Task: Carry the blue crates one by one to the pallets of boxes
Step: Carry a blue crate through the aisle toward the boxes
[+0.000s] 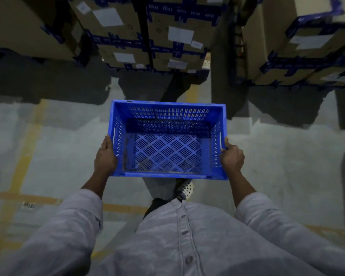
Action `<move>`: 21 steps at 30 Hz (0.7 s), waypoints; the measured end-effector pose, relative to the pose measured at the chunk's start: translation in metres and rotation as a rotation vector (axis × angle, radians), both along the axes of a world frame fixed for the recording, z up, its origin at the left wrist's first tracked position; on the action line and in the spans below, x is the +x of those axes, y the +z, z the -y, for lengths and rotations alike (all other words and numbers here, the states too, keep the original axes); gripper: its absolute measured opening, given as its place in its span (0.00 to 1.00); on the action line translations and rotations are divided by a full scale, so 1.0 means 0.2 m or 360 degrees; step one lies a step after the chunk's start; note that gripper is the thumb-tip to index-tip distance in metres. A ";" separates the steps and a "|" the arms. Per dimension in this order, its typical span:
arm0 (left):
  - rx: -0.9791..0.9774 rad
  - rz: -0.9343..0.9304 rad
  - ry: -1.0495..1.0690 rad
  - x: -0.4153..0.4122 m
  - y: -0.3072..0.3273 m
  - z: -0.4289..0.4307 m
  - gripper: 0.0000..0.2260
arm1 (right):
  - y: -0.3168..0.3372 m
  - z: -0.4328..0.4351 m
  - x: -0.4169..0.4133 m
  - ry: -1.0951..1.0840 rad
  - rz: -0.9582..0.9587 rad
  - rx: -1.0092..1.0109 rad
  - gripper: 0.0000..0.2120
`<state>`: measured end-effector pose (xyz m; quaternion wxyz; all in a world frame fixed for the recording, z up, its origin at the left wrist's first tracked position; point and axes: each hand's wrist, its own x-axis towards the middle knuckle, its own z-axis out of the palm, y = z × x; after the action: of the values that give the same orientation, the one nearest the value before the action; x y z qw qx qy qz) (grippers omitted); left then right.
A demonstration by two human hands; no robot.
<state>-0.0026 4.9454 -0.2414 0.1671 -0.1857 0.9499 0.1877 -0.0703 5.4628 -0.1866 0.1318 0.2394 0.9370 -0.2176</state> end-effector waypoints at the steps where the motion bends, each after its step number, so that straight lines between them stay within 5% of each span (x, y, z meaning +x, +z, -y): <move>1: 0.0018 0.0016 0.0004 0.00 -0.02 -0.01 0.52 | -0.01 0.01 0.01 -0.0028 0.0028 0.0000 0.36; 4: 0.0109 -0.0036 0.0091 -0.02 -0.03 -0.06 0.46 | -0.04 0.06 0.01 -0.0082 -0.0079 -0.0131 0.47; 14: -0.0019 -0.0234 -0.0143 -0.35 -0.06 0.06 0.43 | -0.23 -0.02 -0.30 0.0439 -0.0176 -0.0147 0.46; 21: 0.0054 -0.0417 -0.0148 -0.28 -0.08 0.03 0.42 | -0.28 0.02 -0.22 0.0395 -0.0258 -0.0063 0.47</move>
<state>-0.0590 4.9402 -0.2569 0.0534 -0.1126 0.9679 0.2184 -0.1140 5.4594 -0.2421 0.0863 0.1007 0.9625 -0.2368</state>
